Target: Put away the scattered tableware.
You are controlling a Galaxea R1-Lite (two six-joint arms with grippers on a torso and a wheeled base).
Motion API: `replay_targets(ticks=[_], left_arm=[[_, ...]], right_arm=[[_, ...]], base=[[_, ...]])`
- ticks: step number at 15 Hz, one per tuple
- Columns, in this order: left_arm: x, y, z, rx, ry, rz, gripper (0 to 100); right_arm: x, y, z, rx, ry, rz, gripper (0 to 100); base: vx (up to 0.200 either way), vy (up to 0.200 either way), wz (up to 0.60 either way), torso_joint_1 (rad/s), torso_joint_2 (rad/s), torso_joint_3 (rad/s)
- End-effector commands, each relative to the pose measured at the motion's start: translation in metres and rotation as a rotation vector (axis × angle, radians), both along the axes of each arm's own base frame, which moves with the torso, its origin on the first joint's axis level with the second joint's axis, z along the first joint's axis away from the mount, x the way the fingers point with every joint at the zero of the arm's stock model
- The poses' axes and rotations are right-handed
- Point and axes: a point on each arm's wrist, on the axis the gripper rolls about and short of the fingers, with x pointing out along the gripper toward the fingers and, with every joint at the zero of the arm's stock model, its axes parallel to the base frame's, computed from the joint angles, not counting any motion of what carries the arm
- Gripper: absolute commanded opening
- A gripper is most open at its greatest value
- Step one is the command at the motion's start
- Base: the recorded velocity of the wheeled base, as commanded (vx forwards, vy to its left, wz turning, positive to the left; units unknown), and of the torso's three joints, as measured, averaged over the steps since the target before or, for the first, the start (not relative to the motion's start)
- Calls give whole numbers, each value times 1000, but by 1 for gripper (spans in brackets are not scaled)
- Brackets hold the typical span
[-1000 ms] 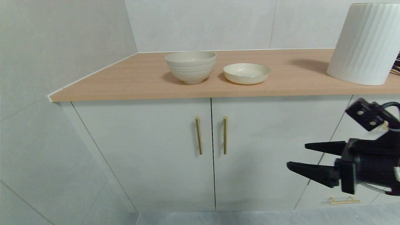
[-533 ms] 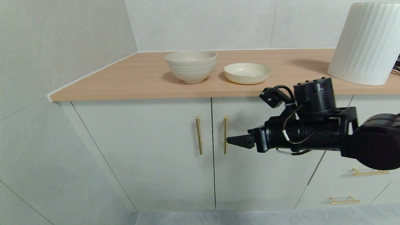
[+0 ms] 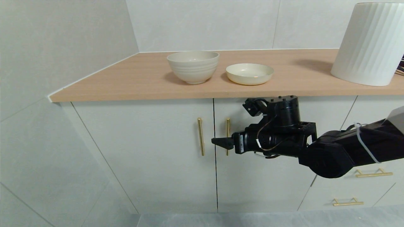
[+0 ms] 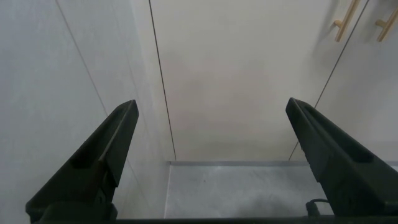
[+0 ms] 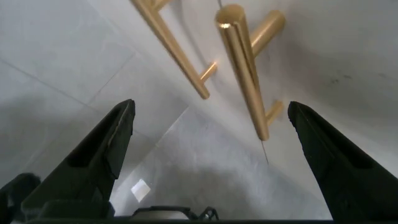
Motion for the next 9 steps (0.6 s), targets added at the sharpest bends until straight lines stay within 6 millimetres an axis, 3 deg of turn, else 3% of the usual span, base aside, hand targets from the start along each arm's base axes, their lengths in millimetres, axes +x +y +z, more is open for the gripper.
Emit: replay_targets(ticks=[1,9], left_arm=[[0,0,0,0,0,1,100],[0,0,0,0,0,-1,100]], right_arm=[[6,5,-13,11,10,-7,100],[2,17,-16,77,-1,3,100]], base=[[0,0,0,0,0,0],[0,0,0,0,0,0]])
